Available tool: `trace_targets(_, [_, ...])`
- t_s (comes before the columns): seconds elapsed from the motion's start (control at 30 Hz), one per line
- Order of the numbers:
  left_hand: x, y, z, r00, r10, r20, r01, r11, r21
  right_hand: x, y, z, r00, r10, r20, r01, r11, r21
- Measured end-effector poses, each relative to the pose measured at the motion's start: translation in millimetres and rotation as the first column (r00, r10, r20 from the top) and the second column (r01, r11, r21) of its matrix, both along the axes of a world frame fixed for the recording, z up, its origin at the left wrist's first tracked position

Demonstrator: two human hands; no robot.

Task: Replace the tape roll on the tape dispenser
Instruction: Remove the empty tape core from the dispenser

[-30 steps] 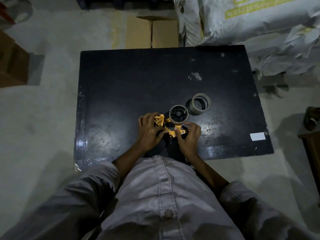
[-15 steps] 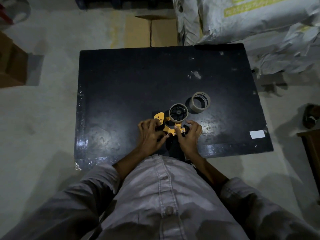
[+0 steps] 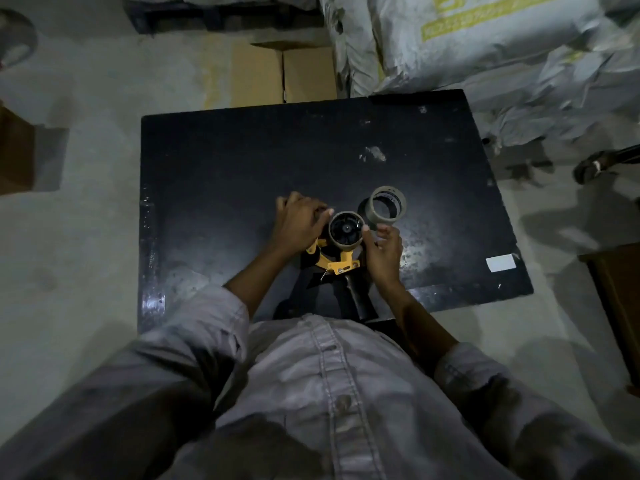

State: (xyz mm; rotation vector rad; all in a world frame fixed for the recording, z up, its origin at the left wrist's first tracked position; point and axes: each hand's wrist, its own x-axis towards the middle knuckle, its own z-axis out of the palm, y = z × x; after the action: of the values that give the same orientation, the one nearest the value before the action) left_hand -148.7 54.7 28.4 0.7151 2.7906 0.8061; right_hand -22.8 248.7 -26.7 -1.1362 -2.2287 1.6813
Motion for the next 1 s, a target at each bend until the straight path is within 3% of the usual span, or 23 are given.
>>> trace_targets(0.2, [-30.6,34.6,-24.7,0.919,-0.022,0.394,0.081,0.988,-0.133,-32.1,12.6,-1.6,0.984,0.098,0.147,-0.053,0.958,-0.282])
trace_targets(0.27, [-25.9,39.1,-30.6,0.894,-0.040,0.447,0.104,0.987,-0.121,-33.0,12.6,3.9,0.978,0.128,0.165,-0.060,0.929,-0.365])
trace_targets(0.57, [0.0,21.1,-40.0,0.877,-0.080,0.474,0.133,0.988,-0.081,-16.7,8.7,-9.3,0.983,0.110,0.147,-0.086,0.983,-0.161])
trace_targets(0.8, [12.4,26.6,-43.1,0.884,0.040,0.466,-0.029,0.999,-0.030,-8.9,9.5,-18.5,0.992,0.072,0.102,-0.062,0.993,-0.100])
trace_targets(1.0, [21.5,24.1,-45.3,0.884,0.025,0.468,-0.009,0.999,-0.036,-5.8,7.4,-7.4,0.991,0.037,0.130,-0.020,0.990,-0.136])
